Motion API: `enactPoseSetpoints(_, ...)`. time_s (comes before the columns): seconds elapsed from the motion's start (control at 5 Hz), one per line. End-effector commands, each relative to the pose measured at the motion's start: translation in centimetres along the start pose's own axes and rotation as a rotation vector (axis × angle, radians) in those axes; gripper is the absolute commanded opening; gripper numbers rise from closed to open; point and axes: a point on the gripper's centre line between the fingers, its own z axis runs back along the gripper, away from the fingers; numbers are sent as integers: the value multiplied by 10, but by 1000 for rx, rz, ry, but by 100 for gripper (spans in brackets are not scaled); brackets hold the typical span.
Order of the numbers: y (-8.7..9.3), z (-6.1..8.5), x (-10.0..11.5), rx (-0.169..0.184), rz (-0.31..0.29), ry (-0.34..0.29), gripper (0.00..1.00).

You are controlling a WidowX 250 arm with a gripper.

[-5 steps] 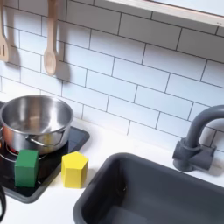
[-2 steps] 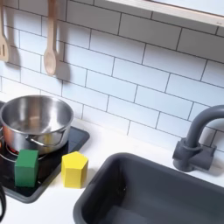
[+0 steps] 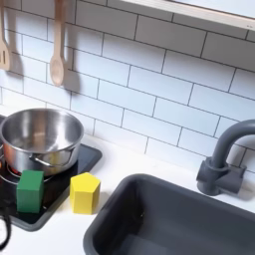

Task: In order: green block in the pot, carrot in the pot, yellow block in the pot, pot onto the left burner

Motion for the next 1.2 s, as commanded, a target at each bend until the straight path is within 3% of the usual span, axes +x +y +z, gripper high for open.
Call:
enactPoseSetpoints(0.0, 4, 3, 51, -20, -8, -2, 100)
enactPoseSetpoints(0.2, 6, 0, 71, -28, -13, -3, 100)
enactPoseSetpoints(0.6, 33, -23, 101, -44, 47, 7, 100)
enactPoseSetpoints(0.8, 52, -36, 116, -19, 63, 21, 100)
enactPoseSetpoints(1.0, 68, -53, 134, -15, 89, 32, 100)
